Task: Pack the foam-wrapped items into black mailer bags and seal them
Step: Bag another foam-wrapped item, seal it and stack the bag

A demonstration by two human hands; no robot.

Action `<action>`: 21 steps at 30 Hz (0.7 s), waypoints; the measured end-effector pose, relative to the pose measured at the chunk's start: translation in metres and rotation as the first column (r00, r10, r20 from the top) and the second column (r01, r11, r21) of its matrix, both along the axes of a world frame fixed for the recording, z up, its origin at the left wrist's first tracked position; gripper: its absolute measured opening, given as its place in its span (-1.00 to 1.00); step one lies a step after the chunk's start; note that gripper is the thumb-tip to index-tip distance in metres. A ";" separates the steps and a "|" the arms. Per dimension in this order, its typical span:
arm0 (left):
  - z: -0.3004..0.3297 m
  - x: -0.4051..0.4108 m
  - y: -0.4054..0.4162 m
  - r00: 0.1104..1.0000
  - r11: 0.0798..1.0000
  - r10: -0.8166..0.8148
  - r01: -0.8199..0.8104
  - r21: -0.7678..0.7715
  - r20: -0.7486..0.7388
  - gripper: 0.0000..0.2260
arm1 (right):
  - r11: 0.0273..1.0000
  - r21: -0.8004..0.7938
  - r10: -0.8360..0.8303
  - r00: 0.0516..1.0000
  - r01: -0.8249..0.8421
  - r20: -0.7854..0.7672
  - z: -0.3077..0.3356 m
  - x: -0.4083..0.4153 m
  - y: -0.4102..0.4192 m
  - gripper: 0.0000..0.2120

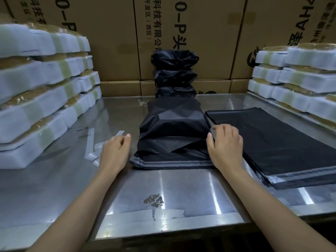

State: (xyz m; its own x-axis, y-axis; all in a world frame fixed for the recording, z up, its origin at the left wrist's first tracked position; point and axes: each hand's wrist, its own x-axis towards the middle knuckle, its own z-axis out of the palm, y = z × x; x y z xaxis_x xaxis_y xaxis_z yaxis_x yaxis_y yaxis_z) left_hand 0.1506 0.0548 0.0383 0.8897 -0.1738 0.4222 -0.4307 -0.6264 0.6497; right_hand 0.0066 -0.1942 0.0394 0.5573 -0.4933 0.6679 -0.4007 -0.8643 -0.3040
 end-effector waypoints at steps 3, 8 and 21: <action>-0.001 -0.004 0.012 0.998 0.999 -0.035 0.033 -0.041 -0.046 -0.58 | 0.985 -0.117 0.132 0.990 -0.124 0.058 0.006 0.004 0.018 -0.82; 0.008 -0.009 0.024 0.905 0.962 -0.263 0.271 -0.024 -0.333 -0.64 | 0.898 -0.092 0.434 0.901 -0.431 0.023 0.010 0.012 0.065 -0.92; 0.013 -0.015 0.044 0.700 0.809 -0.565 0.574 -0.127 -0.437 -0.86 | 0.624 0.630 0.666 0.737 -0.463 -0.118 0.006 0.052 0.126 -0.76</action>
State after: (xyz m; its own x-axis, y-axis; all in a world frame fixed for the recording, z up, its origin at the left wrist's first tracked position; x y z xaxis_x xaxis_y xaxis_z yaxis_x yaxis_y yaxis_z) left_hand 0.1358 0.0992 0.0517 0.7027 -0.7114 0.0097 -0.3849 -0.3687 0.8461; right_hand 0.0586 -0.0680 0.0453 0.9681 -0.2103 0.1364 -0.0451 -0.6816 -0.7303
